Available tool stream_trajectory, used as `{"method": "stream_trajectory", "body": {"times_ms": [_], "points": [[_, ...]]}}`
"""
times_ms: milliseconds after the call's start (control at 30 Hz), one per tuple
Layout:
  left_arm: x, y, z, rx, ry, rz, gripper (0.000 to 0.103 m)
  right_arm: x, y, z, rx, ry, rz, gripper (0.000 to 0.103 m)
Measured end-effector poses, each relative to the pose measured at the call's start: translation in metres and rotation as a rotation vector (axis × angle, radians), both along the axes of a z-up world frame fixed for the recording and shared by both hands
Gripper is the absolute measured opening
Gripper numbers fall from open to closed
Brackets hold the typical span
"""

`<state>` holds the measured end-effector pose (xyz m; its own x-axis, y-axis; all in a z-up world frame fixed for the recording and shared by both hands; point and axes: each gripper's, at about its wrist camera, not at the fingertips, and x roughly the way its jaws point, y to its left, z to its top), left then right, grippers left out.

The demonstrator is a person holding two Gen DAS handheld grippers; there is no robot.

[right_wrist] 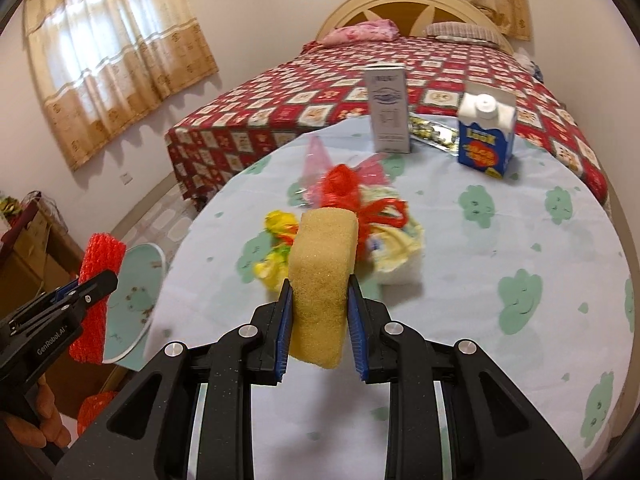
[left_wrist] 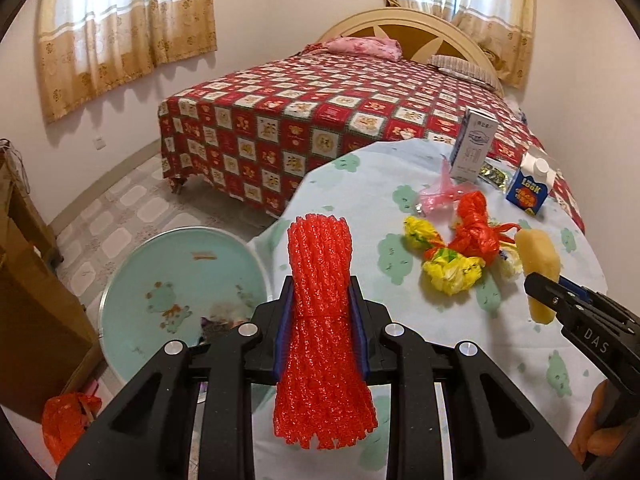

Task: Collect trash
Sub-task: 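Carry the mesh net and sponge over the bin and open both tools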

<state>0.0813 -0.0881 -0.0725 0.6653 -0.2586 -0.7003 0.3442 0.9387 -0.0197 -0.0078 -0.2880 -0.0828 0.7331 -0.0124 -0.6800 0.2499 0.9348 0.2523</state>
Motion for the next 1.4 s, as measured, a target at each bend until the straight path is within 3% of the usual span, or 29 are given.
{"method": "stream_trajectory", "body": {"times_ms": [367, 867, 1400], "points": [[-0.002, 0.058, 0.005, -0.015, -0.014, 0.095, 0.025, 0.017, 0.063, 0.010, -0.013, -0.008, 0.123, 0.026], [0.006, 0.159, 0.008, -0.124, 0.013, 0.236, 0.025, 0.051, 0.159, 0.019, -0.033, -0.024, 0.322, 0.026], [0.049, 0.184, -0.007, -0.076, 0.033, 0.329, 0.025, 0.109, 0.221, 0.008, -0.059, 0.002, 0.431, 0.026]]}}
